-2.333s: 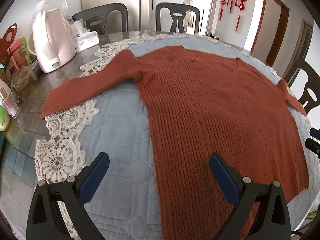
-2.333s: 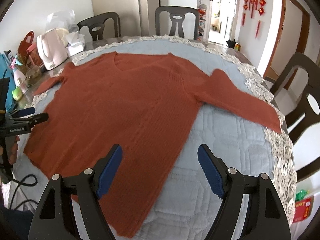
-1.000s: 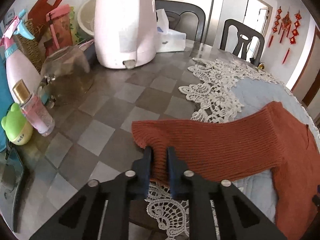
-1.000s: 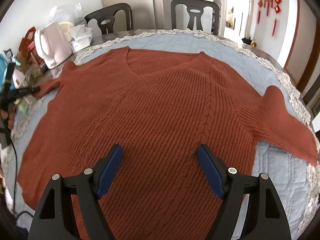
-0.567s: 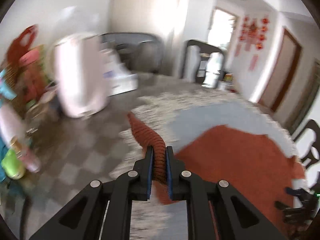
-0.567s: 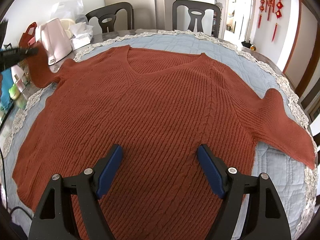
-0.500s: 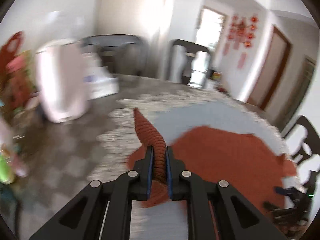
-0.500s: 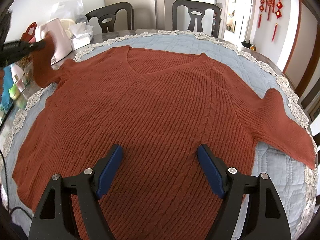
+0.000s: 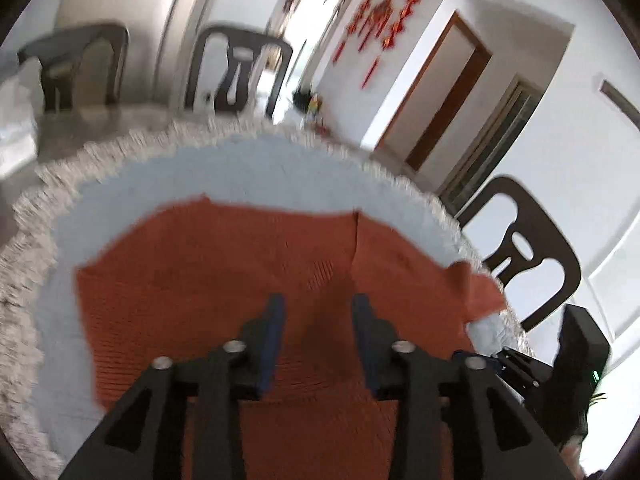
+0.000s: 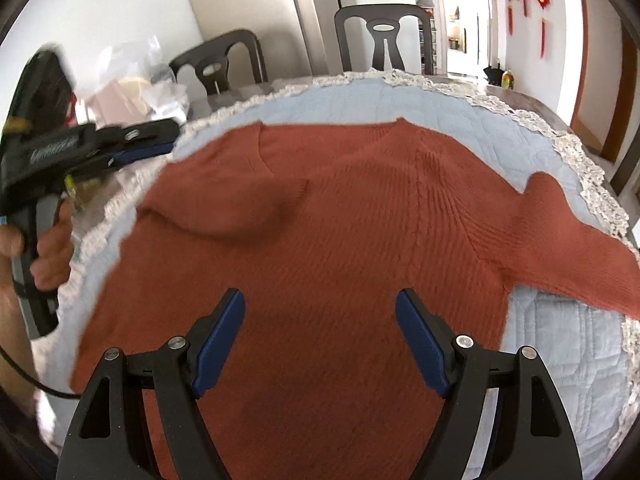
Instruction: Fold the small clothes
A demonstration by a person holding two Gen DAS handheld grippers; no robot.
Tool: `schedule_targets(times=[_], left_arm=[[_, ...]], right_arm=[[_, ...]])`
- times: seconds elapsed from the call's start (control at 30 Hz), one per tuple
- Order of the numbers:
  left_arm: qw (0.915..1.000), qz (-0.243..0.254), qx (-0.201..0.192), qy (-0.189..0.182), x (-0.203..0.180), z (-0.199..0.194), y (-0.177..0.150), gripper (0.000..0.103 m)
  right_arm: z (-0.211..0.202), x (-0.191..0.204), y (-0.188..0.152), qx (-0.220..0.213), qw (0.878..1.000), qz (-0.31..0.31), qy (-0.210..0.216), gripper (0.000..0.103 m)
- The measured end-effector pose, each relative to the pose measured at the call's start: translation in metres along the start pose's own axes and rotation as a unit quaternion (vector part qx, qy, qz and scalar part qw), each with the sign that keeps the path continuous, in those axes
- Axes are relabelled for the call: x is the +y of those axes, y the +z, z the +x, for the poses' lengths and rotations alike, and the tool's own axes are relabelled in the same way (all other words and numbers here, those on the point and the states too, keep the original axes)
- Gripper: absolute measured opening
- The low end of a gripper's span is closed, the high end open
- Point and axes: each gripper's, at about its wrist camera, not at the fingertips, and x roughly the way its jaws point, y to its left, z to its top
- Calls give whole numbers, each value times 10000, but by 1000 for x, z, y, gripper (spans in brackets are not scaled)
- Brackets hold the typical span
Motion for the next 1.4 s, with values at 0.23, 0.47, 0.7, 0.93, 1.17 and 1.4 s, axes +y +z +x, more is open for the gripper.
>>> schedule_targets(times=[0.23,0.47,0.7,0.93,1.17,1.4], left_arm=[[9944,-277,-241,989,52,-30,-8,44],[9941,-347,112,1025,72,-11,-28,43],[9946,-119,327,982,67,2,-34,43],[9940,5,461,992,64,3,-33,43],[9922,96,345,1197,65,8,-19,43],[9890,209,465,1385,60,13,-30,43]], right_arm=[[35,19,34,241,9992,35,312,56],[78,20,53,617,9976,113,296,3],[62,2,71,226,9989,248,334,3],[63,-8,67,256,9986,399,250,4],[83,5,77,325,9993,49,164,6],[61,7,55,331,9992,-138,198,6]])
